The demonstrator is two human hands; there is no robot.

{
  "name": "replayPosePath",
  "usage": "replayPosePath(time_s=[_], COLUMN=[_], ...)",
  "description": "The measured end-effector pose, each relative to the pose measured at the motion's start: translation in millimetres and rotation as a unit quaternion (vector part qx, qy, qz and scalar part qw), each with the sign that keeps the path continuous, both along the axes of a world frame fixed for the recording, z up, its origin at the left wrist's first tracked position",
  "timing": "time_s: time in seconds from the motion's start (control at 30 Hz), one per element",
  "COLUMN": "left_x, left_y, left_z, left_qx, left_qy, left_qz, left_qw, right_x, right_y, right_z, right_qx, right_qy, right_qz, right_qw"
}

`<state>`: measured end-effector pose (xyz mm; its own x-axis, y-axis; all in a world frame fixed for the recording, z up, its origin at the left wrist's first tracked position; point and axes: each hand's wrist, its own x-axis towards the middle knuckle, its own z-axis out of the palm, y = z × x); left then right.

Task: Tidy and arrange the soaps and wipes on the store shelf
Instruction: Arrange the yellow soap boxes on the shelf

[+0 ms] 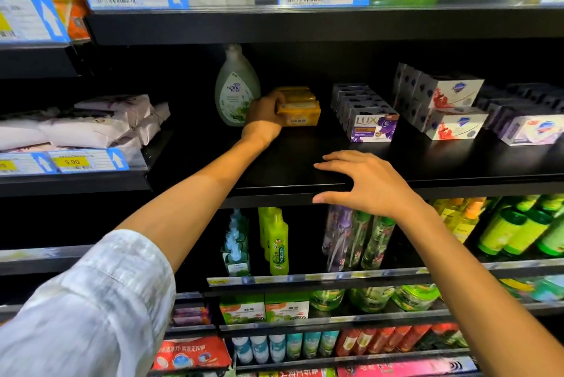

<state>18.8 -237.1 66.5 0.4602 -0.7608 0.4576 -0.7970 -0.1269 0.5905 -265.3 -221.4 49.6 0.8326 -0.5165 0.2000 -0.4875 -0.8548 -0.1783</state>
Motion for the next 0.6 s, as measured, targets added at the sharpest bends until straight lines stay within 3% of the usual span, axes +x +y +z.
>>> replayPosePath(time_s=[0.2,0.4,0.5,0.6], left_x=[-5.2,-12.8,-24.6,-36.8], left_y=[12.5,40.9,66.2,90.2], left_z=[-4.5,0.6,6.5,12.0], left_qx=[-0.015,-0.052,-0.054,-0.059], left_qy=[0.061,0.254,0.332,0.376], left_qz=[-0.025,-0.077,-0.125,-0.162], left_qw=[0.998,0.963,0.934,0.910], right_x=[-0.6,1.4,2.5,9.7], right_y=[2.8,3.6,1.9,-1.0], right_z=[0.8,2.8,6.2,16.0], right_qx=[0.004,0.030,0.161,0.277], right_qy=[-0.009,-0.005,-0.159,-0.354], right_qz=[-0.004,-0.008,-0.008,-0.047], right_qw=[1.000,0.999,0.974,0.892])
